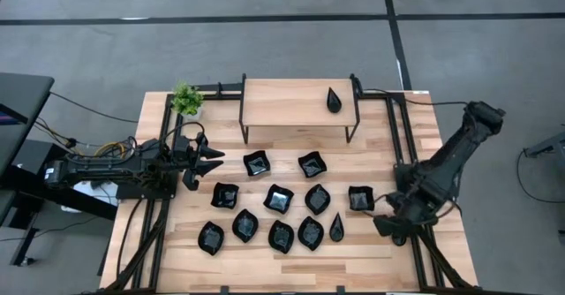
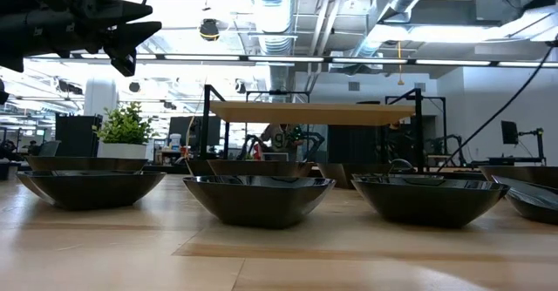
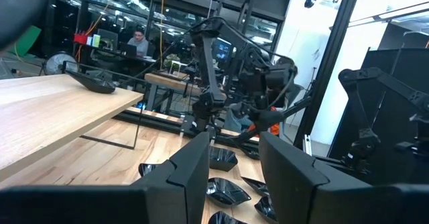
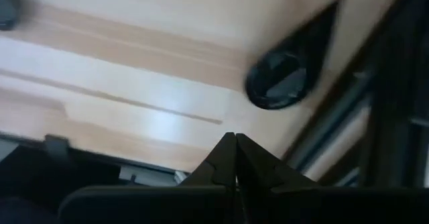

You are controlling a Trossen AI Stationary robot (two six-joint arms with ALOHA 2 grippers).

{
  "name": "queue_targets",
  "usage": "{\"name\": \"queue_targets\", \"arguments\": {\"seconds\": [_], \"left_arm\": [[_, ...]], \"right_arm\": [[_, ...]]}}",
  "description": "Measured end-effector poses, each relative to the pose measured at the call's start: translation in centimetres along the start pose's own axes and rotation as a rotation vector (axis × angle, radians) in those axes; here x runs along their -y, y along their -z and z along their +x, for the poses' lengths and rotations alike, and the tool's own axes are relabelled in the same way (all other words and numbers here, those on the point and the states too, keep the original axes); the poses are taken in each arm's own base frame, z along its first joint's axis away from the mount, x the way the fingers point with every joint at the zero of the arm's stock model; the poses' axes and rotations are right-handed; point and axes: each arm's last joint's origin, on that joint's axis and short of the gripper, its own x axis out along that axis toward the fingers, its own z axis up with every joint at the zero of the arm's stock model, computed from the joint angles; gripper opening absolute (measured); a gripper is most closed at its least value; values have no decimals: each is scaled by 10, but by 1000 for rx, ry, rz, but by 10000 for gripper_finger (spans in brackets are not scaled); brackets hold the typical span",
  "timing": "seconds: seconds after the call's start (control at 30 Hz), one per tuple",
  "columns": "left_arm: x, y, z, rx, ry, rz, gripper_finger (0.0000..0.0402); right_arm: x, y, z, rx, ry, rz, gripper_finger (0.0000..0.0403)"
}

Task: Pick & Place Mini shaped plates
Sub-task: Stack the drop shaped plate on top of the other drop shaped plate on the shelf

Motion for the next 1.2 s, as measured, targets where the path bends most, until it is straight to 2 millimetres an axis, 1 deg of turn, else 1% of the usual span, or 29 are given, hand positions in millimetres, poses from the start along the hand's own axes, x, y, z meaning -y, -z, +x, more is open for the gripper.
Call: {"name": "queue_targets", "arguments": {"seconds": [0.1, 0.4, 0.53, 0.73, 0.97, 1.2], "left_arm": [[0, 0, 0, 0, 0, 0, 132], [0, 0, 0, 0, 0, 0, 132], [0, 0, 0, 0, 0, 0, 132], [0, 0, 0, 0, 0, 0, 132], [0, 0, 0, 0, 0, 0, 132], [0, 0, 0, 0, 0, -1, 132]], "right_arm": [[6, 5, 2, 0, 22, -16, 4], [1, 4, 17, 77, 77, -9, 52], [-1, 3, 25, 109, 114, 2, 64], [-1, 2, 35, 122, 204, 31, 66], [-1, 0, 41, 157, 249, 47, 66], [-3, 0, 51, 146, 299, 66, 66]]}}
